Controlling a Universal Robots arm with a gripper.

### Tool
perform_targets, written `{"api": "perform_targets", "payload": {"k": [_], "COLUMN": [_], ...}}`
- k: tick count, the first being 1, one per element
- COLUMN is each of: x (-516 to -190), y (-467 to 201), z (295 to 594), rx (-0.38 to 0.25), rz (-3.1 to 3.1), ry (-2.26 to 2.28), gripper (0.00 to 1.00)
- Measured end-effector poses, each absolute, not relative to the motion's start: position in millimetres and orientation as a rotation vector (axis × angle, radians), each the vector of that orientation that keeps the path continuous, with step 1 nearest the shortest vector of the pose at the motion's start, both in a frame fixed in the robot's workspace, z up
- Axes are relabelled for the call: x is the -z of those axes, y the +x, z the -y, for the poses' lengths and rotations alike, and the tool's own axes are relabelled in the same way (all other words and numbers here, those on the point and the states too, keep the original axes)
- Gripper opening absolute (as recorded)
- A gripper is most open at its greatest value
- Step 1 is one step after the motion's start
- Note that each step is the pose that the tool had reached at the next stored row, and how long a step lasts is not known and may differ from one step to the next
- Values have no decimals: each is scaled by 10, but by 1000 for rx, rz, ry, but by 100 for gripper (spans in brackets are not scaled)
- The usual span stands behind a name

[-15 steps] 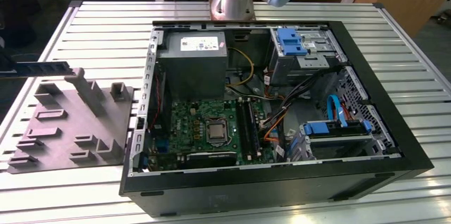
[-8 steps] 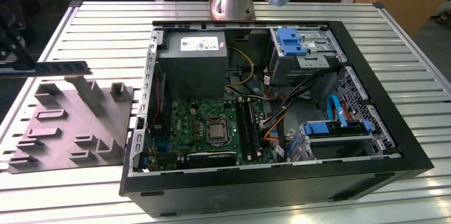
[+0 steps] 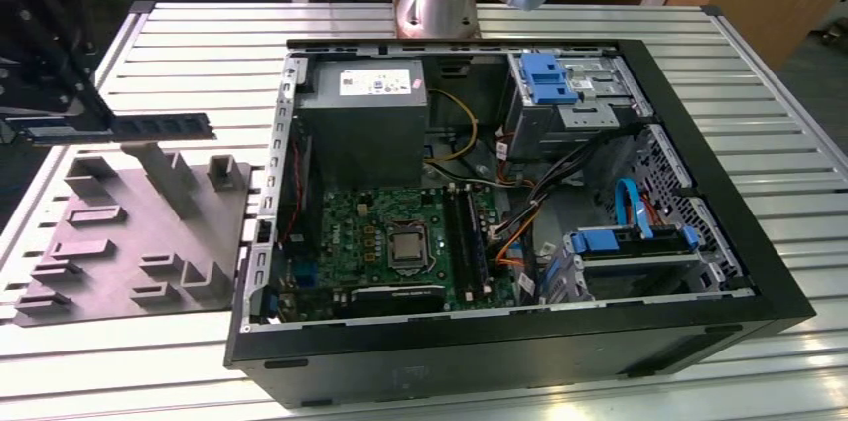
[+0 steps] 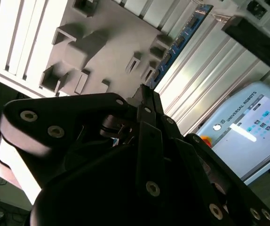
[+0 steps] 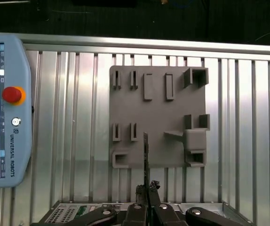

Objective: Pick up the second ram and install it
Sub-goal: 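Pick up the second ram and move it above second insertion slot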

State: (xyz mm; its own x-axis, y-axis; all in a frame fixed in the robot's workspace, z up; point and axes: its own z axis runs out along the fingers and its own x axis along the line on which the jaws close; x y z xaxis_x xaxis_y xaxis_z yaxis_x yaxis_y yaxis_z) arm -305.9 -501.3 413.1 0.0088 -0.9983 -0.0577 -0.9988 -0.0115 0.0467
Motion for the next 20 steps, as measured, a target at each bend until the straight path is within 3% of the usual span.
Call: {"api": "perform_targets", "payload": {"k": [20], "x": [-4116], "y": [-2228], "z": [5013], "rx": [-116], "rz": [-2203], "ry": [-2226], "gripper": [13]}}
